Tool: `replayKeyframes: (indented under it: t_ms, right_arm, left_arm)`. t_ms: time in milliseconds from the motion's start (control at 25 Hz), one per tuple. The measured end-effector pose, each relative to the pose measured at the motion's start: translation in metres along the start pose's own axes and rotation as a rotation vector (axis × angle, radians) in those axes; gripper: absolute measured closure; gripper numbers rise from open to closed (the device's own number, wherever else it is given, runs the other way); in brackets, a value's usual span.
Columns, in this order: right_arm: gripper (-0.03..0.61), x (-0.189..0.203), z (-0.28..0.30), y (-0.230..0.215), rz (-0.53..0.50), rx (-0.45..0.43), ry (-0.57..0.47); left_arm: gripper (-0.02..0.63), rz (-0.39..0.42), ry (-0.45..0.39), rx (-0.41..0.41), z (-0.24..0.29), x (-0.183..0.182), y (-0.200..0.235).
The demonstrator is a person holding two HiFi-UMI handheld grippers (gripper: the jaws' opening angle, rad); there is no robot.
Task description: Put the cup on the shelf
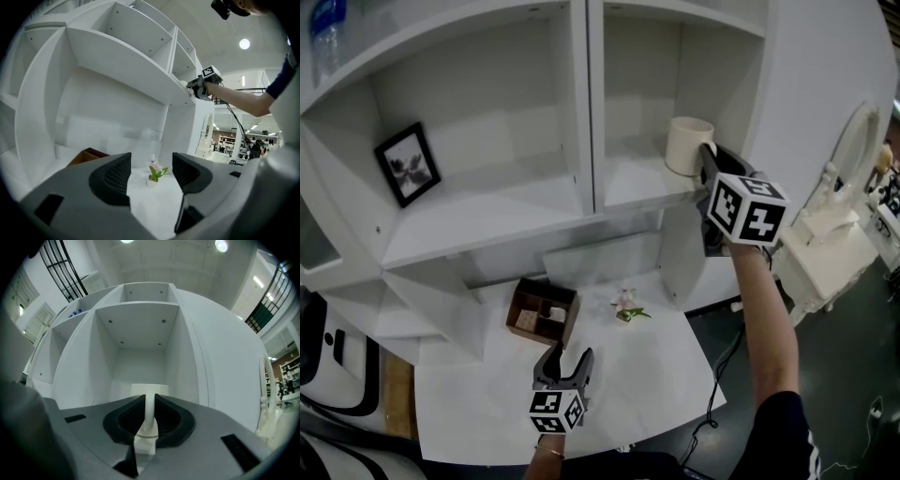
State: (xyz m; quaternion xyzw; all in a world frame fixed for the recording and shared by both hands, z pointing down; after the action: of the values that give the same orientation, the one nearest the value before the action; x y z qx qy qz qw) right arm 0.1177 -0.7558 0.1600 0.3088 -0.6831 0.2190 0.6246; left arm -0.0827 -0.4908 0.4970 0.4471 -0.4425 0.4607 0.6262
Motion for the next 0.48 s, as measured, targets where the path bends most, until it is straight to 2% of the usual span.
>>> replayKeyframes:
  t_ms: [280, 480]
  right_arm:
    - [0.523, 0.005, 0.001, -0.005, 0.04, 0.002, -0.014]
    - [0.505, 0.006, 0.001, -0.007, 0.02, 0.019, -0.035]
  left_arm:
    - [0.337, -0.023, 0.046, -0.007, -0.002, 0.013, 0.011]
    - [0.337, -0.021, 0.05, -0.006, -0.001, 0.013, 0.013]
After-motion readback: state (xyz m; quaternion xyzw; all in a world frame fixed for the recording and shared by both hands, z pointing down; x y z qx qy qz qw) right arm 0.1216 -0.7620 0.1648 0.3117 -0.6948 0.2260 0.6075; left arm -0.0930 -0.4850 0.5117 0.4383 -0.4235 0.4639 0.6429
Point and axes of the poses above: the fingertips, and each gripper's own axes: z forward along the fingers, y to its left, x out of its underside, the point moved 3 cm from there along -z, backward along the fingers, and after that the axes turned 14 degrees about -x, right-handed, at the moved point
